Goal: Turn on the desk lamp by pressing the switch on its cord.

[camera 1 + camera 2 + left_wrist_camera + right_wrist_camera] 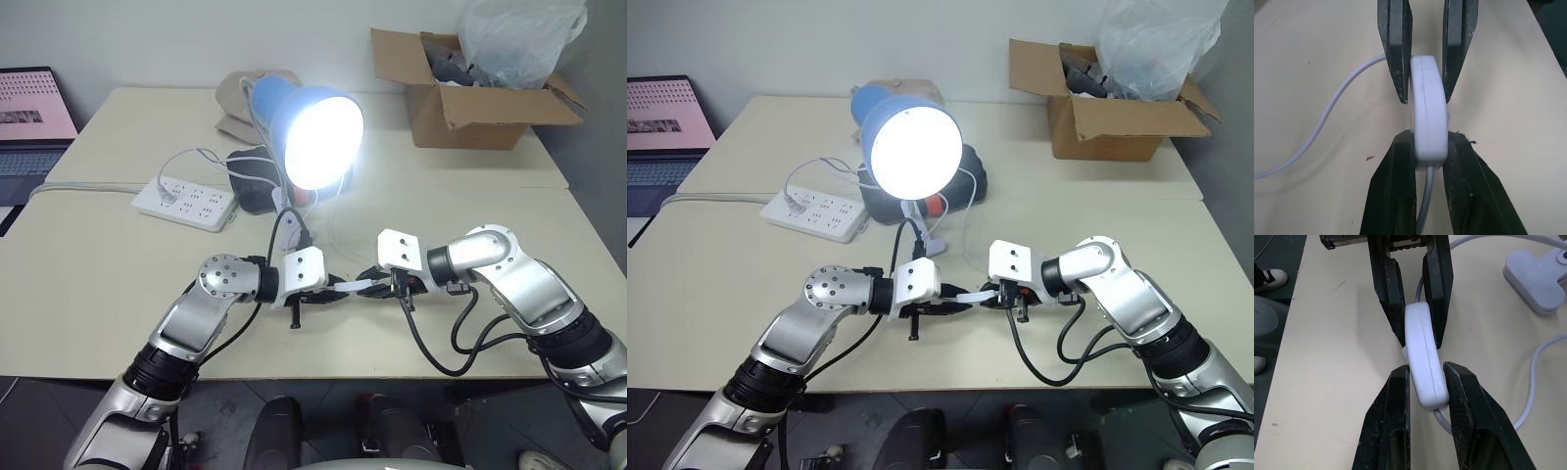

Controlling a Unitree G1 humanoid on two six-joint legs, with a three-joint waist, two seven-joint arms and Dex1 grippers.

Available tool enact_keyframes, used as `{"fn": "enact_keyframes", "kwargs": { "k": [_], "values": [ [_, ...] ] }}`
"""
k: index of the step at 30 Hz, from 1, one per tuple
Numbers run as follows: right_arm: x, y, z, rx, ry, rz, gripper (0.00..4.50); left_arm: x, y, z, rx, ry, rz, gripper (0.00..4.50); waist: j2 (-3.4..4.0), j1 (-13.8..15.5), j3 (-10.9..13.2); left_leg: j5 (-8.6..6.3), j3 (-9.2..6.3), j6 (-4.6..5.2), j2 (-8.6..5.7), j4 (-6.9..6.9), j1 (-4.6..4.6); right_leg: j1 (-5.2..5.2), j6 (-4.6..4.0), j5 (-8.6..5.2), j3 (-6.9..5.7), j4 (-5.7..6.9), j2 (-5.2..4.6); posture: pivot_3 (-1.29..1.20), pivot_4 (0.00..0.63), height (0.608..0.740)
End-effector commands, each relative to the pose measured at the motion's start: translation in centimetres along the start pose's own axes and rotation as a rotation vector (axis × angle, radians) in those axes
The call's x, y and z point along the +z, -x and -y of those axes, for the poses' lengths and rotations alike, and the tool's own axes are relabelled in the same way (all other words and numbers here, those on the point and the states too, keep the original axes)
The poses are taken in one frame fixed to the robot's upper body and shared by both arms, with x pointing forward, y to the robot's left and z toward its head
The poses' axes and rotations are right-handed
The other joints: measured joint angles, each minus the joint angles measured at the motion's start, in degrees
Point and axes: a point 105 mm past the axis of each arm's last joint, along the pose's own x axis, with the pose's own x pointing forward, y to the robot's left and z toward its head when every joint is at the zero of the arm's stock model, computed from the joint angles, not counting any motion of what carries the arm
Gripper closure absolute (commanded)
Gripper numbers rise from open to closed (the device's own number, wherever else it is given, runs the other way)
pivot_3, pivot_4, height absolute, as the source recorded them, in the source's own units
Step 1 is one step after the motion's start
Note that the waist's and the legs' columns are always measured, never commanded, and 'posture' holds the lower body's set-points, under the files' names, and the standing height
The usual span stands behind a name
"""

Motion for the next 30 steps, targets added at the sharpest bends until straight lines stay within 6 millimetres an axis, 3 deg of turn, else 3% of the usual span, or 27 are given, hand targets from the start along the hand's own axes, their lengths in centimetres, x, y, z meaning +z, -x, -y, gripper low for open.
{"fn": "enact_keyframes", "kwargs": {
  "k": [1,8,13,20,26,28,30],
  "values": [
    [1.9,0.7,0.1,-0.008,0.036,0.093,2.66,0.9,-0.1,-0.4,0.024,-0.031,0.032,4.08,0.00,0.0,0.0,0.00,0.00,0.00,0.00,0.00,0.00,0.00,0.00,0.00,0.01,0.00,0.00,0.00,0.150,0.740],
    [2.2,1.7,0.5,-0.054,0.062,0.098,1.11,0.6,-0.3,-0.7,0.017,-0.045,0.021,4.08,0.00,0.0,0.0,0.00,0.00,0.00,0.00,0.00,0.00,0.00,0.00,0.00,0.00,0.00,0.00,0.00,0.150,0.740],
    [2.1,4.0,0.4,-0.144,0.078,0.075,0.09,-0.4,-1.2,-2.5,0.102,-0.058,-0.033,4.08,0.00,0.1,0.0,0.00,0.00,0.00,-0.02,0.00,-0.01,0.00,0.00,0.00,0.00,0.00,-0.01,0.00,0.150,0.740],
    [0.0,6.5,-2.5,-0.262,-0.054,0.021,0.00,-1.1,-3.0,-5.3,0.223,-0.062,-0.042,4.08,-0.02,0.8,0.0,0.00,0.01,0.00,-0.06,0.00,-0.06,0.00,0.01,0.00,-0.01,-0.04,-0.06,0.00,0.150,0.740],
    [-0.4,7.8,-2.8,-0.445,-0.145,0.041,0.00,-1.1,-4.2,-6.0,0.231,-0.040,-0.018,4.08,-0.02,0.3,0.0,0.00,-0.06,0.00,-0.03,0.03,-0.01,0.02,0.03,0.02,-0.04,0.03,-0.03,0.00,0.150,0.740],
    [-1.1,8.0,-3.3,-0.476,-0.172,0.027,0.00,-0.9,-4.4,-5.4,0.177,-0.028,-0.001,3.37,-0.02,0.1,0.0,0.00,-0.05,0.00,-0.03,0.03,0.01,0.03,0.04,0.03,-0.03,0.04,-0.03,0.00,0.150,0.740],
    [-1.7,8.1,-3.6,-0.496,-0.187,0.010,0.00,-0.6,-4.1,-5.2,0.163,-0.025,0.016,3.08,-0.02,0.1,0.0,0.00,-0.07,0.00,-0.04,0.02,0.00,0.03,0.04,0.02,-0.05,0.02,-0.02,0.00,0.150,0.740]
  ]
}}
